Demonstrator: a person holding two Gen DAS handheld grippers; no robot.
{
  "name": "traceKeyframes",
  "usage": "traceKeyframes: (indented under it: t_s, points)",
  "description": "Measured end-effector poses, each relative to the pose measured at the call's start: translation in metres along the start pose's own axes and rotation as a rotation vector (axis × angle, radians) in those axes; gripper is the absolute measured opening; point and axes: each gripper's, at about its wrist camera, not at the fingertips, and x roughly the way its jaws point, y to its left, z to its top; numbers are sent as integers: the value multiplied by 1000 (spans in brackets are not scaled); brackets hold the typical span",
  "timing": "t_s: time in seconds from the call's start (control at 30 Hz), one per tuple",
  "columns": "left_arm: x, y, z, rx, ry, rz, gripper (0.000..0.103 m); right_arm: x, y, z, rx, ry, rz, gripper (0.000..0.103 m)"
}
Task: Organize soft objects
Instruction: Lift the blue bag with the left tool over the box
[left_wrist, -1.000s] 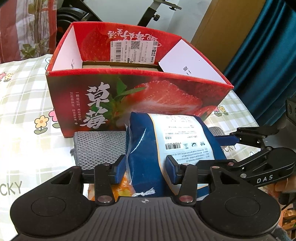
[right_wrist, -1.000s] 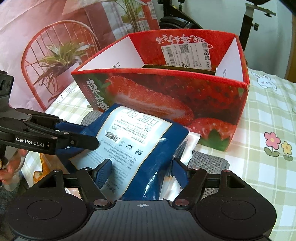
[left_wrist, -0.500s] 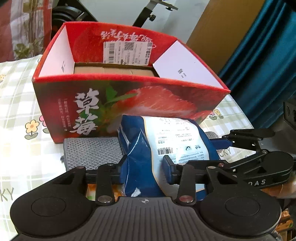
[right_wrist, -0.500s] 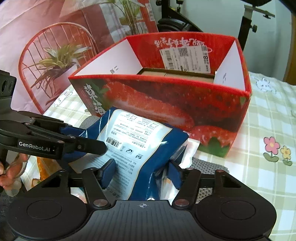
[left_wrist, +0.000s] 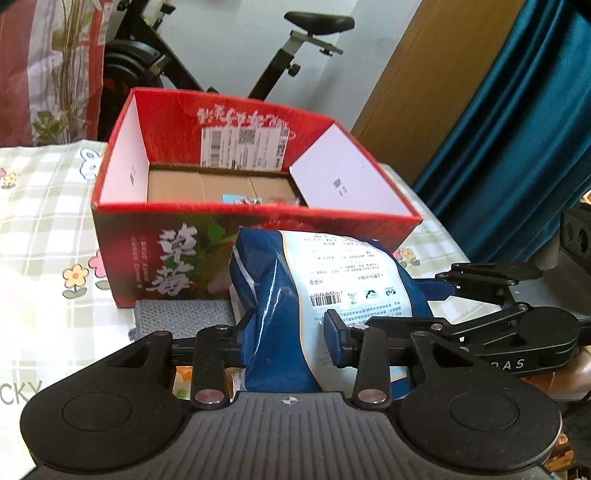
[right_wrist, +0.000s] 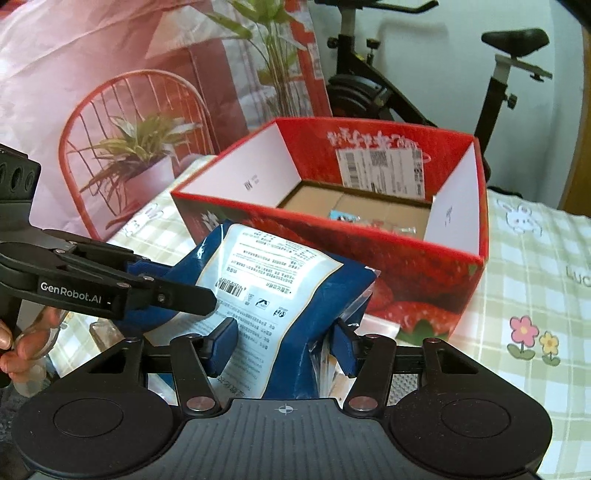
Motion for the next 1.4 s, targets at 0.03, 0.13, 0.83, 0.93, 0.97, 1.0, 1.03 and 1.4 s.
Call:
traceKeyframes:
  t_s: [0.03,0.13,0.83,0.93,0.97,1.0,1.03,1.4]
  points:
    - [-3,0,1,-1,-8,-1,40,-2,2,1,-4,-5,0,52]
    - [-13,-2,2,1,-30,-6,40,-11,8,6,-16,-24,1,52]
    - [-57,-5,40,-5,-195,-33,40,-50,35,63,-118,-138,-5,53]
    - [-54,-2,47,-17,-204,-33,40,-48,34,72,-132,-143,-5,53]
    - [-53,-1,50,-19,-207,-32,40,-46,33,76,-138,-142,-7,53]
    - [-52,0,54,-20,-211,-30,40,-45,33,79,-145,-143,-10,53]
    - [-51,2,57,-21,-215,-27,40,-43,32,83,-150,-145,-11,53]
    - [-27,27,99,-44,-237,14,40,-2,2,138,-191,-163,-9,53]
